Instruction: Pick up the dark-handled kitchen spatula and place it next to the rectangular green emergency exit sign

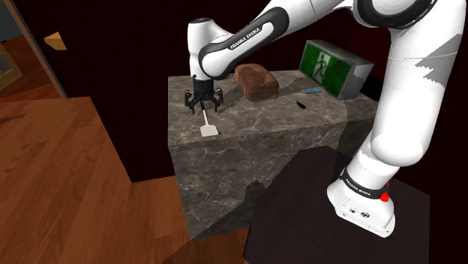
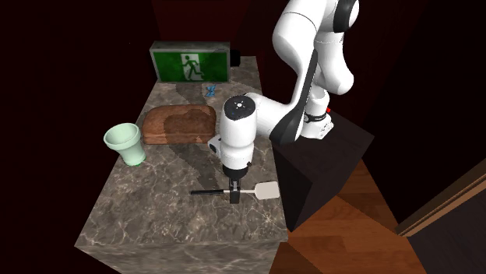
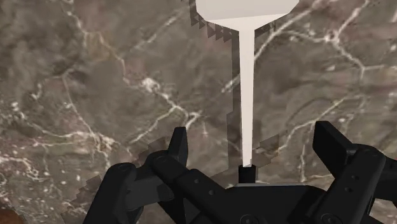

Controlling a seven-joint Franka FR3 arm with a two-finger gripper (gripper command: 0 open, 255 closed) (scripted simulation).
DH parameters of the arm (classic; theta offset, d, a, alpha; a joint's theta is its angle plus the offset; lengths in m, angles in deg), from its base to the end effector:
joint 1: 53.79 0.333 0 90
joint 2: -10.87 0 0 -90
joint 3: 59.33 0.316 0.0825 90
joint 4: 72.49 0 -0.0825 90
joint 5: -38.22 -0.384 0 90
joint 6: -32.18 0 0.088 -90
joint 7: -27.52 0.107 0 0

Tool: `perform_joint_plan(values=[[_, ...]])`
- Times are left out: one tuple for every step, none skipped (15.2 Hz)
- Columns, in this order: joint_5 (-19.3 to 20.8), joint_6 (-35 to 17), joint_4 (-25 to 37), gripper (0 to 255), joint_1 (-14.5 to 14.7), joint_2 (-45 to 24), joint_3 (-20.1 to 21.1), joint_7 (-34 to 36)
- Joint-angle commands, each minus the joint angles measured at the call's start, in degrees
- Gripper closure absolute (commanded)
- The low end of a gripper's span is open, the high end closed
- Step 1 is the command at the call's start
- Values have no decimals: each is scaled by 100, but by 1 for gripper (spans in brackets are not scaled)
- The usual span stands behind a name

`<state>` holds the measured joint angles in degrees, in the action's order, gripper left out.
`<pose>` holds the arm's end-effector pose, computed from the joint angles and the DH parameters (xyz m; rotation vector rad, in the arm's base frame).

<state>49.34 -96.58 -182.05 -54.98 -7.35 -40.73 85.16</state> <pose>0.5974 0.1708 0.3414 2.9811 -0.9225 0.0982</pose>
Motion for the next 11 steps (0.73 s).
perform_joint_plan(values=[[14, -39, -14, 0, 5, -23, -4, 13], [14, -39, -14, 0, 5, -23, -5, 13], [14, -39, -14, 0, 5, -23, -5, 13], [14, -39, -14, 0, 5, -23, -5, 13], [14, -39, -14, 0, 5, -23, -5, 13], [14, -39, -14, 0, 5, -23, -5, 13], [14, -38, -14, 0, 5, -23, -4, 13], [14, -38, -14, 255, 5, -23, -4, 13], [14, -38, -14, 255, 5, -23, -4, 13], [14, -38, -14, 255, 5, -23, -4, 13], [14, -38, -14, 255, 5, -23, -4, 13]])
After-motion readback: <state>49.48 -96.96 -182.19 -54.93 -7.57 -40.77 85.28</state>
